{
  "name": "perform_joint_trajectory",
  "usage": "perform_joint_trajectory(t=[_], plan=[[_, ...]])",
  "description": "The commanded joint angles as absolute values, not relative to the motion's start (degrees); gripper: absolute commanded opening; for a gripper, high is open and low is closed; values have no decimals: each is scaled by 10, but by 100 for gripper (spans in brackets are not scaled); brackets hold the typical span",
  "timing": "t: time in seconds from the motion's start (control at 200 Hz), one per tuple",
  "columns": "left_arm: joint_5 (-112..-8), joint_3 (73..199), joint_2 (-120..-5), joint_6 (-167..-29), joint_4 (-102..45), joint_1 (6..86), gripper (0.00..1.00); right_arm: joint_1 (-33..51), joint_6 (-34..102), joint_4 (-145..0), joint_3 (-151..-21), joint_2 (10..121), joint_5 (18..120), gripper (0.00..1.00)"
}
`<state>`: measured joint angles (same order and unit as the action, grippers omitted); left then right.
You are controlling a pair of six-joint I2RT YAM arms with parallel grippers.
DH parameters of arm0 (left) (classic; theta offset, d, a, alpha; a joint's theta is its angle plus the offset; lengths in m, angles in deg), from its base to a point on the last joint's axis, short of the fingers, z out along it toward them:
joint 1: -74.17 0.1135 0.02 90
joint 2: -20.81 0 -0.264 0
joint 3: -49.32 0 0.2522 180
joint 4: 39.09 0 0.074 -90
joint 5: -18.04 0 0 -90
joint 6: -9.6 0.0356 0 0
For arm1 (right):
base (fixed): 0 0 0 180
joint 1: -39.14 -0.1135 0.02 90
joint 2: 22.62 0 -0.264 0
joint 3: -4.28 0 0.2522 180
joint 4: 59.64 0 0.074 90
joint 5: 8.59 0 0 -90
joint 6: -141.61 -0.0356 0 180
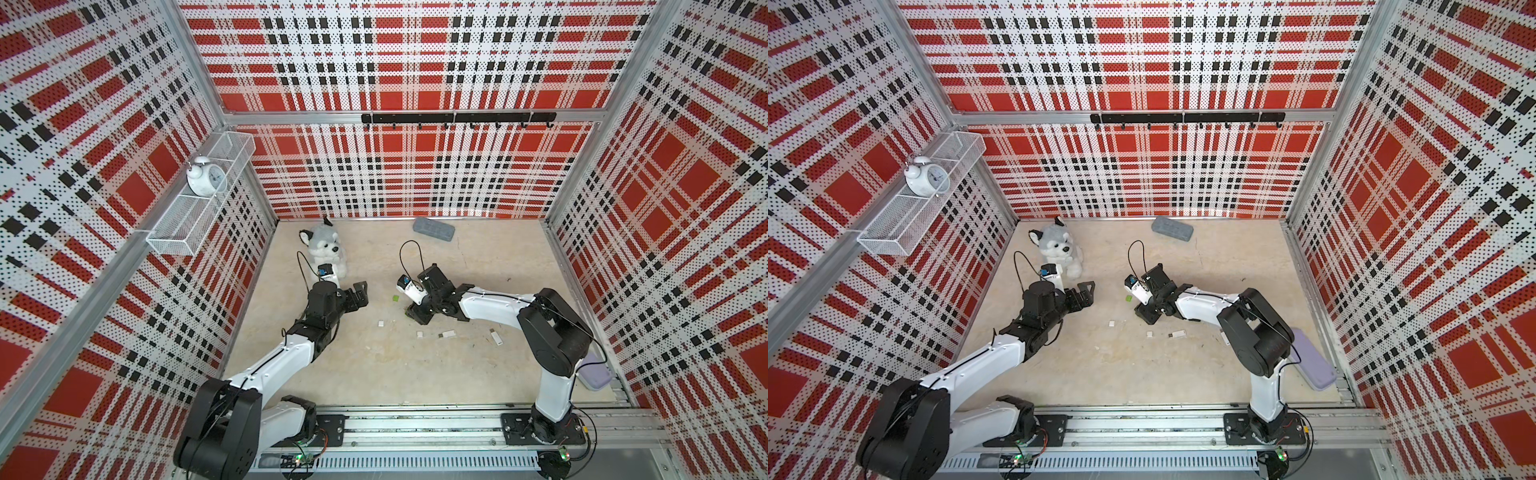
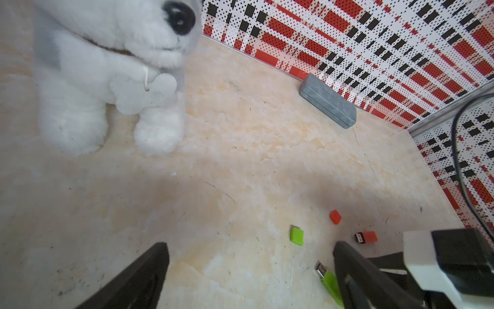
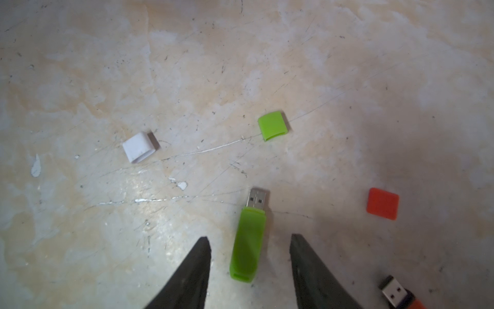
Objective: Close the usb drive cover
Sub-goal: Pick up the cover from the center of the board.
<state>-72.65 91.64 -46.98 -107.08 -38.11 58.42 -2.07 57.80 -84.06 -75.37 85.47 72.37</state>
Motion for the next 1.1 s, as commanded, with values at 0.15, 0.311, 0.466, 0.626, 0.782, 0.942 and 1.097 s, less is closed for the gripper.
perform_joint_trajectory(t=[0.15,0.311,0.466,0.626,0.782,0.942,1.097], plan=[[-728,959,-504,-1058,-362,590,98,-24,579,-807,-770,868,717,54],[-729,972,-524,-1073,-366,595,98,-21,635,-808,-824,905,704,52],[-724,976,-532,-1087,-372,595,98,-15,654,-817,-886,957,680,53],[-716,976,-534,-1091,-377,595,98,-13,673,-826,-922,991,664,53],[-713,974,-535,-1089,-377,596,98,-9,685,-845,-943,1012,662,54],[-709,972,-536,-1085,-375,596,98,1,689,-856,-943,1021,658,54],[-708,971,-537,-1083,-375,596,98,9,701,-863,-939,1027,640,53]])
